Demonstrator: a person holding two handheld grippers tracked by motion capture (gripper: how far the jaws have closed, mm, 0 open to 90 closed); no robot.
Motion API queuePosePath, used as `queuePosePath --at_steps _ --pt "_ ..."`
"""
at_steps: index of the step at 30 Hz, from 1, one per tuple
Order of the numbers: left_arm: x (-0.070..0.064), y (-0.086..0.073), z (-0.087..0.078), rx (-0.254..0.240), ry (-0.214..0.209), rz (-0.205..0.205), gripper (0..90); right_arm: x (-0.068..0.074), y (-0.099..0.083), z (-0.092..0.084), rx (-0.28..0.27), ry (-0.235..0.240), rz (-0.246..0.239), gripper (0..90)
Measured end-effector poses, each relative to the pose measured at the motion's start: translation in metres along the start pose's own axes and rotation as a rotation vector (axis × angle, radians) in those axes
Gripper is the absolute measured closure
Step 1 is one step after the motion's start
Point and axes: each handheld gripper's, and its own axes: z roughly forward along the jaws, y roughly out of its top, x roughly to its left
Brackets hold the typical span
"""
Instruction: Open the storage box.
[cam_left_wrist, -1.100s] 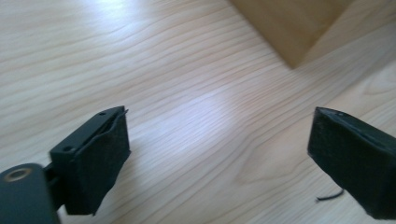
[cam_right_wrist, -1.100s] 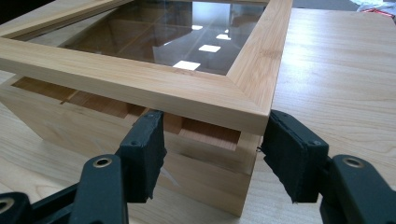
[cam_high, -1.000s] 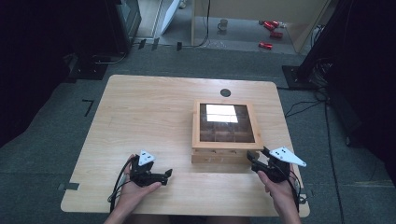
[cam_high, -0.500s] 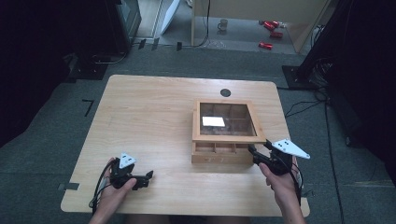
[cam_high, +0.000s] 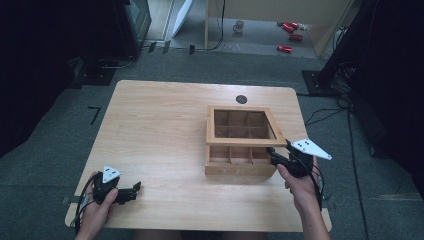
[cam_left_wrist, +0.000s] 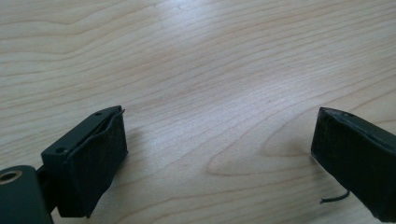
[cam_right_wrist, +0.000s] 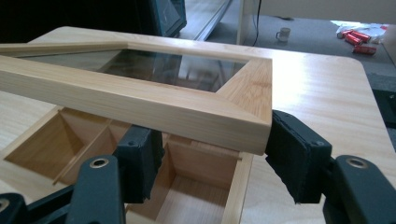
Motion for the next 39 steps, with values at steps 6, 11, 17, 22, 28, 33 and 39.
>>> queuePosePath --at_steps 6,11,17,22,28,33,39 --pt "-0.002 -0.001 0.001 -0.002 0.020 0.005 3.7 -0.002 0.012 0.004 -0.014 0.000 -0.011 37.1" --pt "-0.002 -0.001 0.001 -0.003 0.019 0.004 3.7 -0.005 0.019 0.007 -0.017 -0.002 -0.062 37.3" --pt "-0.002 -0.001 0.001 -0.006 0.017 0.000 3.8 -0.008 0.028 0.011 -0.037 -0.012 -0.066 37.1" --pt "-0.002 -0.001 0.001 -0.008 0.014 -0.003 3.7 -0.010 0.036 0.015 -0.048 -0.029 -0.070 36.0" --pt "-0.001 -0.001 0.001 -0.010 0.010 -0.007 3.7 -0.012 0.044 0.020 -0.071 -0.031 -0.117 36.9" --pt "-0.001 -0.001 0.001 -0.011 0.009 -0.008 3.7 -0.014 0.048 0.023 -0.077 0.004 -0.164 39.6" --pt "-0.001 -0.001 0.001 -0.008 0.012 -0.003 3.8 -0.019 0.057 0.026 -0.099 0.016 -0.163 43.4"
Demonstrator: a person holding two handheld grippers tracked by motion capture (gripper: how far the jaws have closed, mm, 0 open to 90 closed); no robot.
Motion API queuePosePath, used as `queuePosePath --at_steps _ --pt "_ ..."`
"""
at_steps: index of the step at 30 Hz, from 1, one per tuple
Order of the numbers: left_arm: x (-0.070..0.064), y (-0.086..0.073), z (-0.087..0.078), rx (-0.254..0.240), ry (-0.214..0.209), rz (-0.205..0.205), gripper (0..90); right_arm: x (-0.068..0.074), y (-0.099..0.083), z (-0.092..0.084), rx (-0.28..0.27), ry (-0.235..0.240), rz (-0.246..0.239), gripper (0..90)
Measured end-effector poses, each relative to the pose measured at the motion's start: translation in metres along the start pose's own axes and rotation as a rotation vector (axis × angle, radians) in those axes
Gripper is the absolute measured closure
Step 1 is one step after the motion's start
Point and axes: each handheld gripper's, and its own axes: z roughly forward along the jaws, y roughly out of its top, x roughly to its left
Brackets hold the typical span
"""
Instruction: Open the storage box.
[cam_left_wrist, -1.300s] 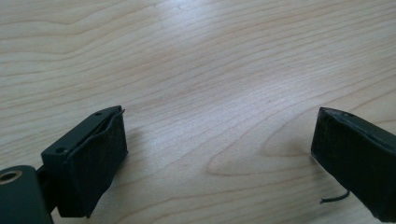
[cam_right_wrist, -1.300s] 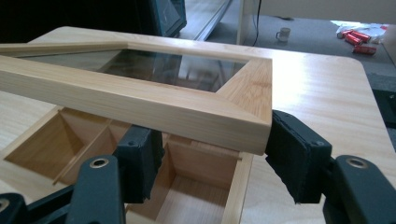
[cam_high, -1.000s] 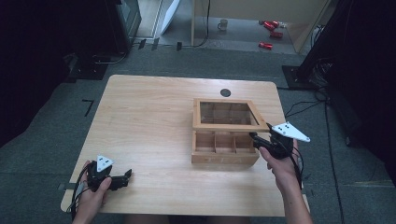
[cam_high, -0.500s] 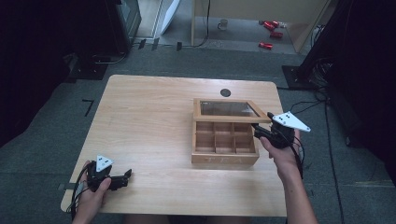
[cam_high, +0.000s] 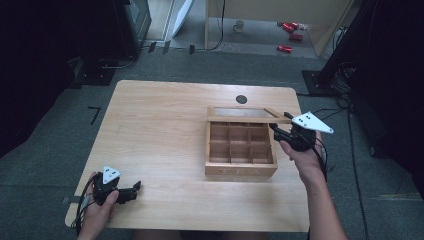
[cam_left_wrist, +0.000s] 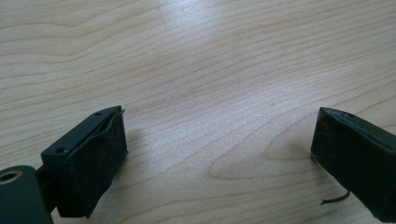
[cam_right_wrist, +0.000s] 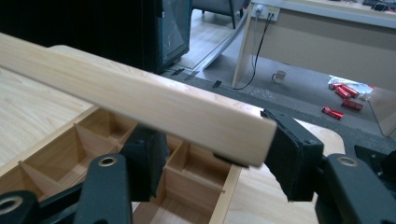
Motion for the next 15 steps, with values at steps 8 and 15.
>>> queuePosePath --at_steps 8,15 --pt "0.000 0.000 0.000 -0.001 0.000 -0.001 3.7 -0.011 0.009 0.004 -0.031 0.004 0.002 53.5" --pt "0.000 0.000 0.000 -0.002 -0.001 -0.003 3.8 -0.020 0.015 0.006 -0.063 0.005 0.034 63.7"
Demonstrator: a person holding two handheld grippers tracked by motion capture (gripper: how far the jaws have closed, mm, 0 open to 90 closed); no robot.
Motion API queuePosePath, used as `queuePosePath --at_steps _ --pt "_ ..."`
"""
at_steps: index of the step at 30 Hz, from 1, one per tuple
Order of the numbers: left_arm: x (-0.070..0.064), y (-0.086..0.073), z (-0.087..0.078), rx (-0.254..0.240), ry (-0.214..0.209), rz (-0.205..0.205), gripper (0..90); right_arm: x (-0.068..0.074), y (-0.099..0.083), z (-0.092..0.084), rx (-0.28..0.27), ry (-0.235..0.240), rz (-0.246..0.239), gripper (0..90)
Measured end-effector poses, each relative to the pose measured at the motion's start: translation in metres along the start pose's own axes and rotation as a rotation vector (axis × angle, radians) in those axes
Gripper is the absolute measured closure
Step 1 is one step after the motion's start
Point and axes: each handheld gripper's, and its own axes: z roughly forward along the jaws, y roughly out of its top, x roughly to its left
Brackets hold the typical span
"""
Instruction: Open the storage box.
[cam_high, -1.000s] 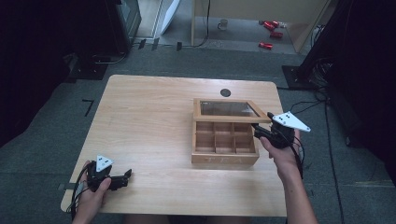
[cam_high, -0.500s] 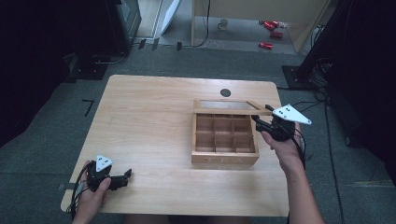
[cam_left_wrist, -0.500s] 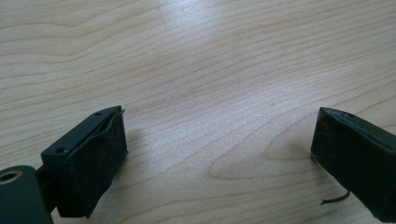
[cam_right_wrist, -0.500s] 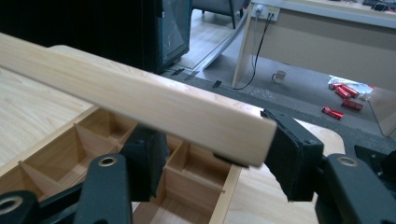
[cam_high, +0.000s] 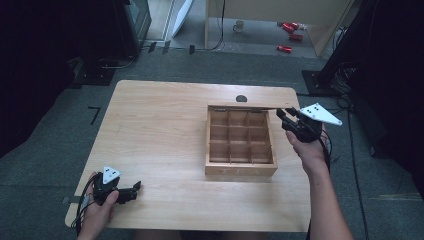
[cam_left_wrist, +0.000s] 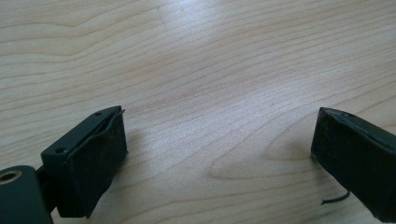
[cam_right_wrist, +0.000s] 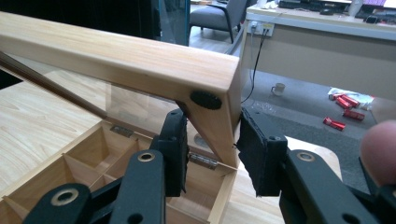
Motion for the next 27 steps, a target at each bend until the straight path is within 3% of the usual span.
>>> queuePosePath --at_steps 11,27 --pt "0.000 0.000 0.000 0.001 0.000 0.002 3.8 -0.003 0.018 0.013 0.021 -0.034 0.019 65.3" --pt "-0.001 0.000 0.000 0.007 0.009 0.010 3.8 -0.015 0.050 0.045 0.057 -0.072 0.056 66.5"
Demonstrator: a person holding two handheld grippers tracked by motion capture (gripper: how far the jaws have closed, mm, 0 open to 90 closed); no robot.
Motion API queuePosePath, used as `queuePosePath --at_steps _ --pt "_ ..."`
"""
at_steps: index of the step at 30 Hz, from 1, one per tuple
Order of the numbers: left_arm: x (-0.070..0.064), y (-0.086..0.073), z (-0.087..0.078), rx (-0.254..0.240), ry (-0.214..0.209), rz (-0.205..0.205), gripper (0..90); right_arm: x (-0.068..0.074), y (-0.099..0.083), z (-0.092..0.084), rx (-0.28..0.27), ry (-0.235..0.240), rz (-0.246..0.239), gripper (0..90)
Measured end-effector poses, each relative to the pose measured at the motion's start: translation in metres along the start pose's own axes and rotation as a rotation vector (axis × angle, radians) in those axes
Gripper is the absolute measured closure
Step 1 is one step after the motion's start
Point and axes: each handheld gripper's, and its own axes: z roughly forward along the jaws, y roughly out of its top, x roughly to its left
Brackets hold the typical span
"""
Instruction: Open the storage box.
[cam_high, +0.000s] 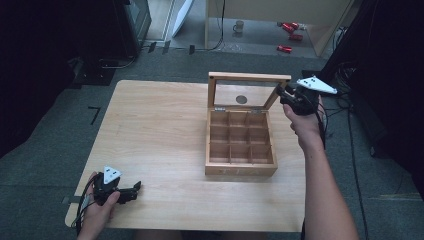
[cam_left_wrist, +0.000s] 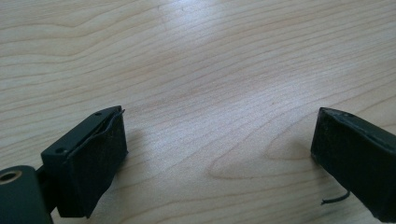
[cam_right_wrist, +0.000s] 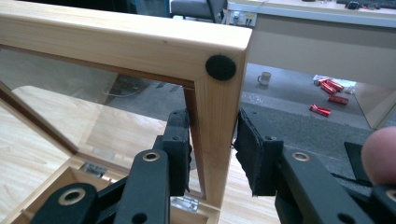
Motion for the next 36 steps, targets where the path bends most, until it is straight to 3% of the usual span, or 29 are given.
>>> queuePosePath --at_steps 13,29,36 --pt "-0.001 0.000 0.001 0.001 0.004 -0.003 3.7 -0.004 0.019 0.031 0.013 -0.051 0.083 67.1" --pt "-0.001 0.001 0.001 0.000 0.004 -0.001 3.8 -0.012 0.035 0.066 0.054 -0.075 0.127 67.5" --pt "-0.001 0.001 0.001 -0.001 0.004 -0.002 3.8 -0.013 0.040 0.082 0.075 -0.108 0.141 67.7"
